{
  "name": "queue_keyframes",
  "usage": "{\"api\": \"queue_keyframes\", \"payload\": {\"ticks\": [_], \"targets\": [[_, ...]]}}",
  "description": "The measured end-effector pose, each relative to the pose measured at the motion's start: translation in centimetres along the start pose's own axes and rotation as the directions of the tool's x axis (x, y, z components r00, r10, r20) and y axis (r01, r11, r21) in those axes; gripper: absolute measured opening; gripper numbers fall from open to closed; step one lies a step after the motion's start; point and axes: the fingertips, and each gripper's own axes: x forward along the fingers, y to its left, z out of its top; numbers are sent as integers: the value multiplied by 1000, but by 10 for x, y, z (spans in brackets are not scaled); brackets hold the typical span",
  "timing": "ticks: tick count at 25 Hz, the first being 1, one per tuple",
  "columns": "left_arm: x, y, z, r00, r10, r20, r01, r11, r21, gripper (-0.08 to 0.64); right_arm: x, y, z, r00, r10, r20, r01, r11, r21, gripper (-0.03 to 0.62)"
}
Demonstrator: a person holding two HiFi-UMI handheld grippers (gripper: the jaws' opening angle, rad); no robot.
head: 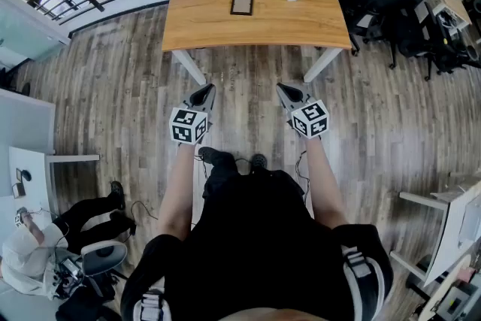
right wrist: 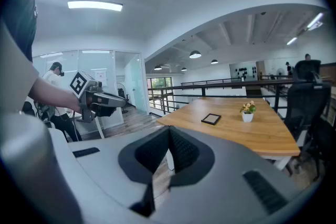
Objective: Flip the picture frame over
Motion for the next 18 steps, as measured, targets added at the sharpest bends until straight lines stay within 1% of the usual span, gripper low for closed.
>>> {"api": "queue_keyframes", "payload": {"ticks": [5,13,18], "targets": [[-1,0,2,1000,5,10,-5,1000,-1,32,1,1,1,1000,-2,0,2,1000,-8,8],[-1,-11,-3,1000,4,7,-4,1000,-5,32,-4,2,-5,1000,5,-7,-5,1000,-5,8],[-3,-14,-4,1000,13,6,-13,1000,-10,32,-7,-2,-5,1000,-4,-1,4,1000,7,8]]}}
